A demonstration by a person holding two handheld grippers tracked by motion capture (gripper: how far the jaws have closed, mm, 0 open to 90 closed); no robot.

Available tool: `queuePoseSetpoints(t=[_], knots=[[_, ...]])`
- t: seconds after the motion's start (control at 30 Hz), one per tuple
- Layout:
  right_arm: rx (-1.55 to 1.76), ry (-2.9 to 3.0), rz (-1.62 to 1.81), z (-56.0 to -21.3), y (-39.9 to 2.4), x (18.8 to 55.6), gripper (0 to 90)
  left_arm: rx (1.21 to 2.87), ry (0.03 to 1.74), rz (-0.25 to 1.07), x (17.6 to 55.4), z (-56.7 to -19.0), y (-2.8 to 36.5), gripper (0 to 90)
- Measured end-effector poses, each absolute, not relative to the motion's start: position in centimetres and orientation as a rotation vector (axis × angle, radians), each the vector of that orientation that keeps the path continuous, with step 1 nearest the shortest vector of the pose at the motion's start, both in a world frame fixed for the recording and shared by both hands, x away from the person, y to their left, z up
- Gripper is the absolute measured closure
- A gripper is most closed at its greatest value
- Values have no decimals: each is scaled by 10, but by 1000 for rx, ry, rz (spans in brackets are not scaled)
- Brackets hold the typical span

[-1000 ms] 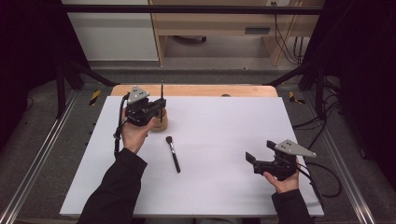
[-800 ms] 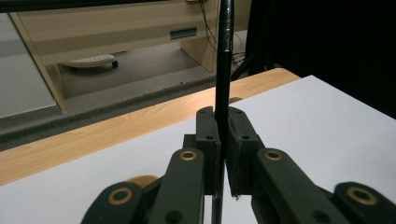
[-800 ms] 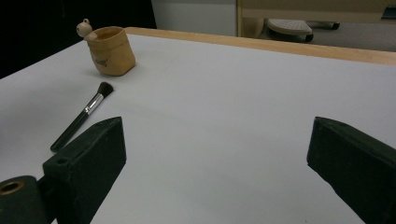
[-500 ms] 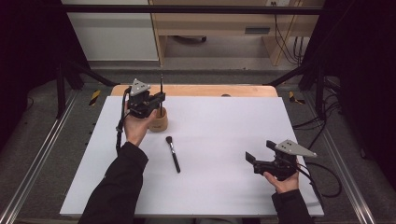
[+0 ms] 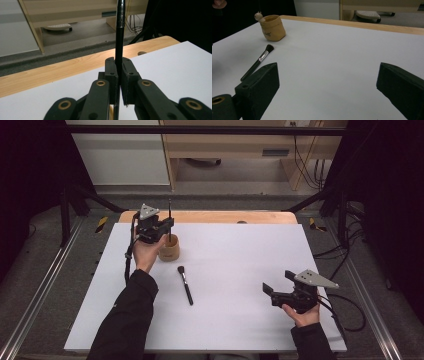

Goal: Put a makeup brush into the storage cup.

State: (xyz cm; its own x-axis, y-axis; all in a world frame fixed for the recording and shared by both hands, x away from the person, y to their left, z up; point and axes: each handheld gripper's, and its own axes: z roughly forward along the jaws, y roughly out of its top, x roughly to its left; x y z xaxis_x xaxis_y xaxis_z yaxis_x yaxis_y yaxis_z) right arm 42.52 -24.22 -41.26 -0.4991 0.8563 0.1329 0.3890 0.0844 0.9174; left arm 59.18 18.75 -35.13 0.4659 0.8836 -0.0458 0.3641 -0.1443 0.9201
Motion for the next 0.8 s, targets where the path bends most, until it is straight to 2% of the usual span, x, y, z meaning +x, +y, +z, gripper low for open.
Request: queuePoseSetpoints(t=[0.8], knots=[[1218, 1935, 1398, -413, -242, 426, 49, 1745, 1128, 672, 605, -378, 192, 845]])
